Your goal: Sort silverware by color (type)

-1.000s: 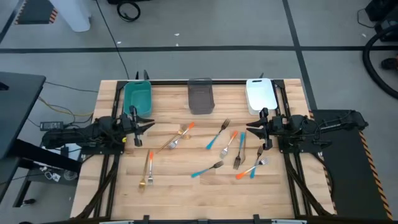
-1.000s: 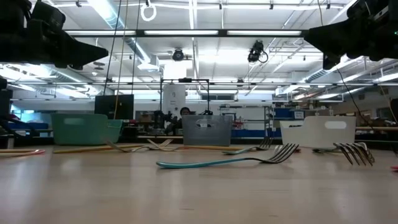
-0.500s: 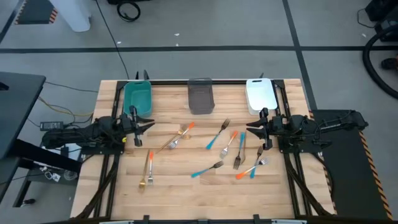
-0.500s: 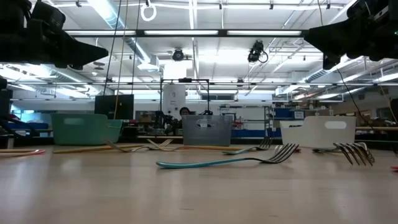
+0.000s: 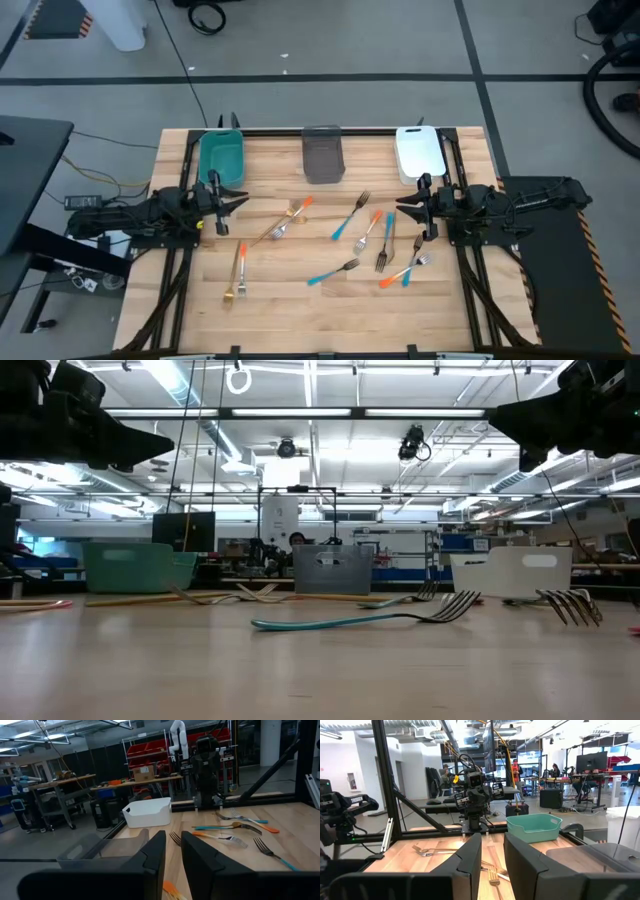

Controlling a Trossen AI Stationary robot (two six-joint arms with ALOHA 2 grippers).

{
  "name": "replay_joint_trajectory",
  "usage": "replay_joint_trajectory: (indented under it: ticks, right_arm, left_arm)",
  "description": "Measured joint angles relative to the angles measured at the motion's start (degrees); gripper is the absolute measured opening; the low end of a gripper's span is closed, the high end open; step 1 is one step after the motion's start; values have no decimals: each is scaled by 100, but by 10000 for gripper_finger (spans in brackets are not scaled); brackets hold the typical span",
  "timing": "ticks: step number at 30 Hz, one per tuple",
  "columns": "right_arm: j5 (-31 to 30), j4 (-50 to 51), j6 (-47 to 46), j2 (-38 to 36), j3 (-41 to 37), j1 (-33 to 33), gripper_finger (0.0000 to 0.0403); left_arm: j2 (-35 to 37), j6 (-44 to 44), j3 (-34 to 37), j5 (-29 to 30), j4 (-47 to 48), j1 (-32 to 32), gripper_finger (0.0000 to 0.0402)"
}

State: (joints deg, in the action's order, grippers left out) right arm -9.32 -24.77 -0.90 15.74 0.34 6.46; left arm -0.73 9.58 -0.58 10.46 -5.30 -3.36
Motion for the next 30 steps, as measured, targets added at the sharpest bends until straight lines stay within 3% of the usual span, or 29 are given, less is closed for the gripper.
replay_joint_trajectory:
  ticks: [12, 17, 25, 30]
  right_arm:
    - [2, 0, 2, -1, 2, 0, 90]
    - [2, 0, 0, 1, 0, -2, 90]
    - [2, -53, 1, 1, 2, 0, 90]
    - [-26, -524, 1, -1, 2, -2, 90]
  left_arm:
    - [0, -50, 0, 1, -13, 0, 68]
    - [0, -553, 1, 2, -145, 0, 68]
    - [0, -628, 0, 0, -149, 0, 68]
    - [2, -1297, 2, 0, -483, 0, 68]
